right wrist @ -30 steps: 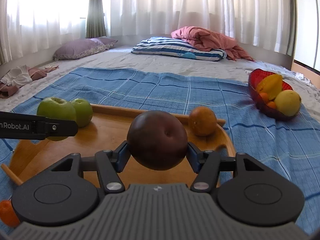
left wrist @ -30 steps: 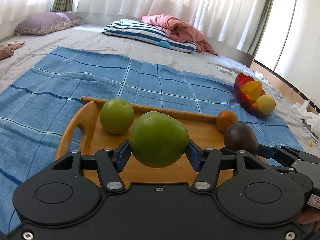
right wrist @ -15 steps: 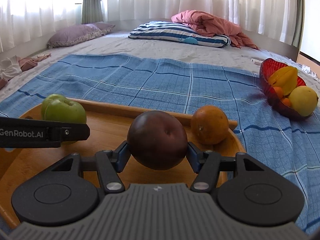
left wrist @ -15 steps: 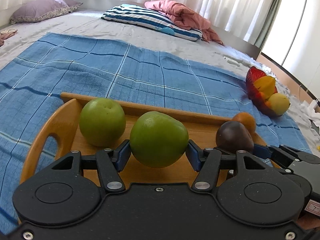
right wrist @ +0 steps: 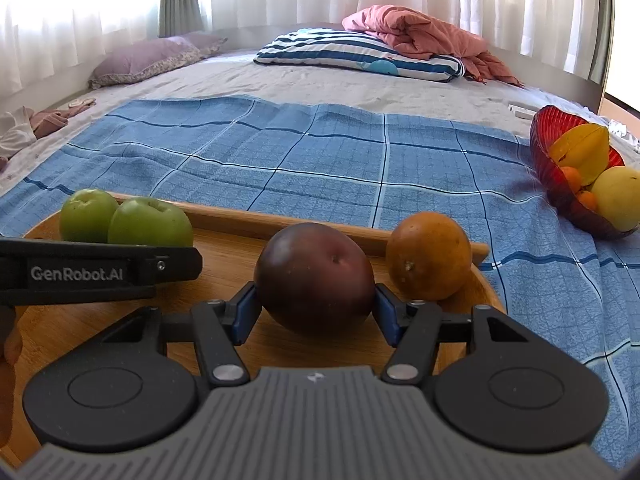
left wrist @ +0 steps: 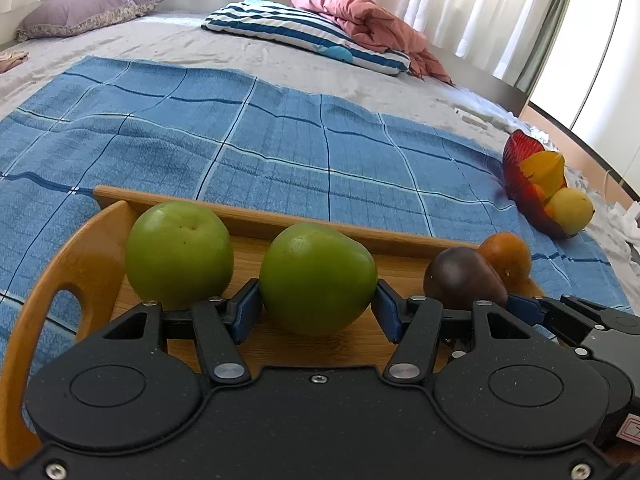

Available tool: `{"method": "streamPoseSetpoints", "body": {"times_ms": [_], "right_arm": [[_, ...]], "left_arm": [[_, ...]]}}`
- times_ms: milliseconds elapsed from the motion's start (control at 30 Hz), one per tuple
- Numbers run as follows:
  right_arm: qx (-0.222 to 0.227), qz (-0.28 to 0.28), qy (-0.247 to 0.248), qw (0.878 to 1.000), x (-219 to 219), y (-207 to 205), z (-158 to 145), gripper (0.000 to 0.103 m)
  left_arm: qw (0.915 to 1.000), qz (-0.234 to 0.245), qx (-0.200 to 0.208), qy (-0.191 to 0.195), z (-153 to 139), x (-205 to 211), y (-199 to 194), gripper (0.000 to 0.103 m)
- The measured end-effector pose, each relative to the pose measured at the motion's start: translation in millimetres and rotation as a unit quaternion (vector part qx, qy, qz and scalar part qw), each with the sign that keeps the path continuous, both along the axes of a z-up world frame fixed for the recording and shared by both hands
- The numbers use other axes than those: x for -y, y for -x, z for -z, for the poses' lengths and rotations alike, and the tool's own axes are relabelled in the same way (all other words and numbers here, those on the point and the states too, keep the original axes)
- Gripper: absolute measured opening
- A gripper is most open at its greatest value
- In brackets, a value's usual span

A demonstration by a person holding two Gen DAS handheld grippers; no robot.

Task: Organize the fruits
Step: 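Lower the apple and plum onto the tray and open both grippers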

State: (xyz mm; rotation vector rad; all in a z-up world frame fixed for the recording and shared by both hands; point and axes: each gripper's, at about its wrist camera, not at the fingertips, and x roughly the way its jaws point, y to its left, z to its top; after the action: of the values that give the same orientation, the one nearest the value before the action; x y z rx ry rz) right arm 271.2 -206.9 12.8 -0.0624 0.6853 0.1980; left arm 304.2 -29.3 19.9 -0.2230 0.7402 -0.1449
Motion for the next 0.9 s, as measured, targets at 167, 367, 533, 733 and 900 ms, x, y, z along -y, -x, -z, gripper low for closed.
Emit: {"method": "streamPoseSetpoints", "body": {"times_ms": [167, 367, 533, 733, 900], "right_arm": [[-0.001, -0.001, 0.003, 1.000, -1.0, -0.2, 0.3, 0.063], [-0.001, -0.001, 0.009, 1.000, -3.4, -0.9, 0.4, 0.064], [-0.001, -0.002, 0.013, 1.000, -4.9, -1.4, 0.4, 0.064], [0.000, -0.002, 0.018, 1.000, -6.2, -0.3, 1.3, 0.067], [0.003, -0.003, 0.024, 1.000, -8.5, 1.3, 1.6, 0.076]], "left_arm": [[1.0000, 0.002, 0.001, -0.005, -0.2, 3.4, 0.7, 0.057], [0.9999, 0.005, 0.004, -0.014, -0.7, 6.2, 2.0, 0.057], [0.9998, 0.005, 0.005, -0.016, -0.7, 7.0, 2.2, 0.058], [0.9998, 0.009, 0.002, -0.018, -0.1, 7.9, 2.9, 0.058], [0.9996, 0.011, 0.001, -0.027, -0.1, 9.8, 4.7, 0.058]]}}
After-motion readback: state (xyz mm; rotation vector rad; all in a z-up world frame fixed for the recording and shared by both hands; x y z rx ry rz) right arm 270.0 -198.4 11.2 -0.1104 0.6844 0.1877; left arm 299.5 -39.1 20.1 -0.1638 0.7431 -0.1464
